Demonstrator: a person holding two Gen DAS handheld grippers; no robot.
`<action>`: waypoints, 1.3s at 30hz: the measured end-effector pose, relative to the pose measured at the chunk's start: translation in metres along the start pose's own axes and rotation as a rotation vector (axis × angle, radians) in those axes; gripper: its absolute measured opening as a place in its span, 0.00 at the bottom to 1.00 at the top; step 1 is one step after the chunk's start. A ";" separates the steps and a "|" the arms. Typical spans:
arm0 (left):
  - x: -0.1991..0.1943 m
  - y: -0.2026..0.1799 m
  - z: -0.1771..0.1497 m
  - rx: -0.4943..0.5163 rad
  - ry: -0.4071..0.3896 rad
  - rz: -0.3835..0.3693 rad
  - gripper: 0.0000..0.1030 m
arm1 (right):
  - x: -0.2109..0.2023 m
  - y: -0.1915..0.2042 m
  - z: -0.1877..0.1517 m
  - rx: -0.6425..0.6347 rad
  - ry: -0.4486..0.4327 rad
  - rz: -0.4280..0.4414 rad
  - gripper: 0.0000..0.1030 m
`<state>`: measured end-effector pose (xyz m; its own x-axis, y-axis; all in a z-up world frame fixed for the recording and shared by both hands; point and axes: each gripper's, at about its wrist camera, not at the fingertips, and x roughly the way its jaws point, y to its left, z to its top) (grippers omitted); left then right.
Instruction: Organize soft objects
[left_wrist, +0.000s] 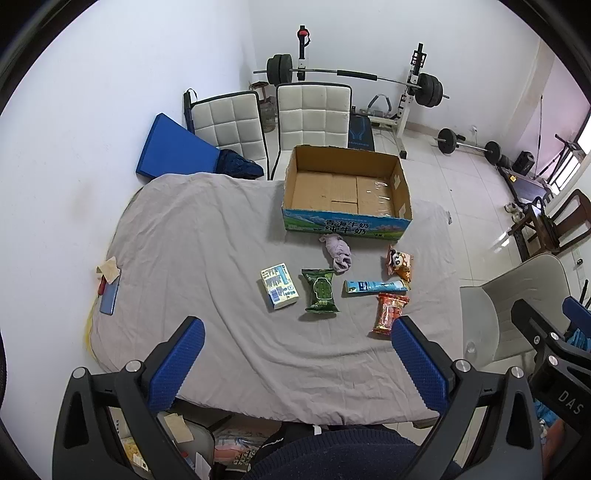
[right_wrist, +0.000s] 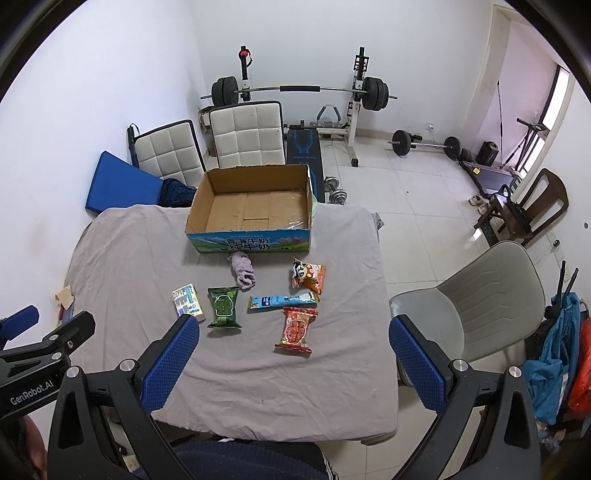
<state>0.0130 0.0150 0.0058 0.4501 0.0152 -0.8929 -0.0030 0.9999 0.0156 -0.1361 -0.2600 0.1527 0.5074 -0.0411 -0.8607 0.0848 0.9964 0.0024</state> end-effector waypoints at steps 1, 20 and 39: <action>0.000 0.000 0.001 0.000 0.000 0.001 1.00 | 0.000 0.000 0.001 -0.001 0.001 0.002 1.00; 0.062 -0.001 0.034 0.010 0.015 -0.014 1.00 | 0.046 -0.016 0.016 0.070 0.045 0.015 1.00; 0.390 -0.042 0.012 0.000 0.482 -0.072 0.97 | 0.399 -0.043 -0.045 0.143 0.571 0.013 1.00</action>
<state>0.1996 -0.0212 -0.3376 -0.0157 -0.0536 -0.9984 0.0130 0.9985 -0.0538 0.0240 -0.3159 -0.2143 -0.0300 0.0570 -0.9979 0.2164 0.9751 0.0491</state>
